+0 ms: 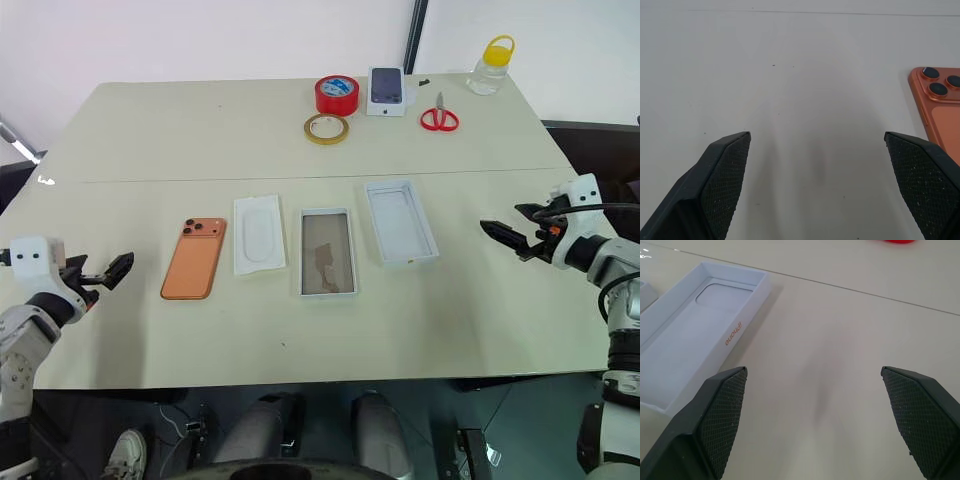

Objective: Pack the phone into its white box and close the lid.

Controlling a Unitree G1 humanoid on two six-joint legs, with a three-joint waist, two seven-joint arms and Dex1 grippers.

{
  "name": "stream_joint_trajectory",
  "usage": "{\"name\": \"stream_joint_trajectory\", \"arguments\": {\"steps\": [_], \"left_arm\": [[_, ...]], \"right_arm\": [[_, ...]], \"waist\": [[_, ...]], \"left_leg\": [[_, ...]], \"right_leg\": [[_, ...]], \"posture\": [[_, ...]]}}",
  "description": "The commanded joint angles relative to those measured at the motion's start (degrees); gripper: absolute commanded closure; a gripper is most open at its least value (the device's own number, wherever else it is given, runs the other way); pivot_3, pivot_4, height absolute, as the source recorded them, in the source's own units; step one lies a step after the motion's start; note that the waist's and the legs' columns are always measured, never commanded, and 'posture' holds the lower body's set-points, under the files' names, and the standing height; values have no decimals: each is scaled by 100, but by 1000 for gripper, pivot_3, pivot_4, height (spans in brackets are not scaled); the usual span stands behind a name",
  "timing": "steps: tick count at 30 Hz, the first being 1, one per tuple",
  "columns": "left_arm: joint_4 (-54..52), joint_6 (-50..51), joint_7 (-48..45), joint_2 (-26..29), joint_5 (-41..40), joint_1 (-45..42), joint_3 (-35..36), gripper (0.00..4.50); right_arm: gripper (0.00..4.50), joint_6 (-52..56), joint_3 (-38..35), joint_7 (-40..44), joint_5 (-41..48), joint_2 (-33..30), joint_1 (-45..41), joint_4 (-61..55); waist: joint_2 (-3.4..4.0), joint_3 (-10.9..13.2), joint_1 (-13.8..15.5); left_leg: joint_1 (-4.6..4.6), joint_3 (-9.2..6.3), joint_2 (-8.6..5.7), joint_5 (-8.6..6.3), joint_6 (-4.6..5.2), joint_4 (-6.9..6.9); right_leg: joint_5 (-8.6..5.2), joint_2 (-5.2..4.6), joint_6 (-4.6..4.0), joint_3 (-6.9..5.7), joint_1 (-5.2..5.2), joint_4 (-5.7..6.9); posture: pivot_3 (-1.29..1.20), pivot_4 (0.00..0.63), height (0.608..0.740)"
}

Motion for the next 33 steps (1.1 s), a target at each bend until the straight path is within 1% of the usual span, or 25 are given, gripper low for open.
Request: {"name": "stream_joint_trajectory", "arguments": {"steps": [1,7,11,16,19,20,22,24,27,30,33], "left_arm": [[-262,-5,33,25,-94,1,179,0],[-299,27,83,-30,-123,-50,114,0],[-359,86,78,-51,-160,-124,-5,0],[-642,380,61,-150,-473,-425,-168,0],[-888,794,64,-188,-623,-764,-654,0],[-914,911,58,-191,-687,-843,-717,0],[-1112,1226,18,-286,-977,-1083,-967,0],[-1234,1540,73,-427,-1249,-1279,-1110,0],[-1183,2161,595,-1043,-1592,-1710,-1294,0],[-1033,2892,1245,-1531,-1871,-2118,-1078,0],[-844,3290,1702,-1948,-2193,-2407,-678,0]], "right_arm": [[29,17,45,96,88,26,-130,-234],[29,0,120,100,63,24,-190,-285],[29,150,86,121,150,-7,4,-729],[29,318,317,256,153,-14,51,-1438],[29,335,524,369,224,63,75,-2052],[29,375,577,358,246,104,94,-2237],[29,422,793,349,294,211,131,-2739],[29,467,972,319,316,314,149,-3120],[29,543,1331,220,313,579,77,-3557],[29,670,1485,232,392,609,125,-4014],[29,741,1520,191,406,604,248,-4265]], "waist": [[0,0,-7],[1,0,3],[1,0,7],[1,0,-2],[2,0,2],[2,-1,4],[1,0,-6],[1,0,0],[0,0,9],[-3,2,12],[-6,2,2]], "left_leg": [[0,0,0,0,0,0],[0,0,0,0,0,0],[0,0,0,0,0,0],[-1,0,-1,0,0,2],[0,-1,1,0,0,1],[0,-1,1,0,0,1],[-1,-1,0,0,0,3],[-1,-1,0,0,-1,3],[-1,-2,-1,8,-15,6],[-3,-3,-2,12,-22,11],[-4,-4,-1,13,-23,12]], "right_leg": [[0,0,0,0,0,0],[0,0,0,0,-1,0],[0,0,0,0,0,0],[0,0,0,0,0,0],[0,1,0,-1,0,0],[0,1,0,-1,0,1],[0,1,0,-1,1,0],[0,2,0,-1,0,0],[0,1,1,-2,1,0],[0,1,1,-3,2,1],[0,4,2,-5,0,3]], "posture": [[0,150,740],[0,150,740],[0,150,740],[0,150,740],[0,150,740],[0,150,740],[0,150,740],[0,150,740],[0,150,740],[0,150,740],[0,150,740]]}}
